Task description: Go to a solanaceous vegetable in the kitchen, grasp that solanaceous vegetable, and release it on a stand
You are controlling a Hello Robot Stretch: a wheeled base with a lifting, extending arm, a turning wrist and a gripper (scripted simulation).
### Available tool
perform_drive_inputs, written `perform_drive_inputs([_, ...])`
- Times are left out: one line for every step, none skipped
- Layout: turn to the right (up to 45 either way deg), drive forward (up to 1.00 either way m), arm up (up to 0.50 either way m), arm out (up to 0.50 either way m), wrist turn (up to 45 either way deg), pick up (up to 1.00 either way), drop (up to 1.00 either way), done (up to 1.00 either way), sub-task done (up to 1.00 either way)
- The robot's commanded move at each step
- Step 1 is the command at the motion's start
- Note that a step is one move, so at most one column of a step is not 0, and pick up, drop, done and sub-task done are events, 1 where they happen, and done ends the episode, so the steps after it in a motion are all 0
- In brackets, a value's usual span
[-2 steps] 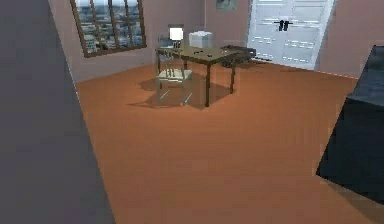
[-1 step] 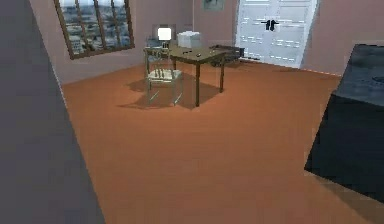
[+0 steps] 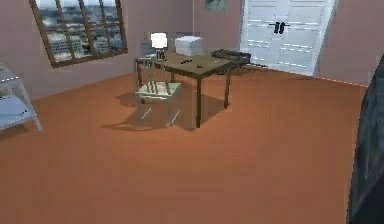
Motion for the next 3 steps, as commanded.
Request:
perform_drive_inputs([0.0,0.4,0.0,0.0,0.0,0.0,0.0,0.0,0.0])
perform_drive_inputs([-36.0,0.0,0.0,0.0,0.0,0.0,0.0,0.0,0.0])
perform_drive_inputs([0.0,1.0,0.0,0.0,0.0,0.0,0.0,0.0,0.0])
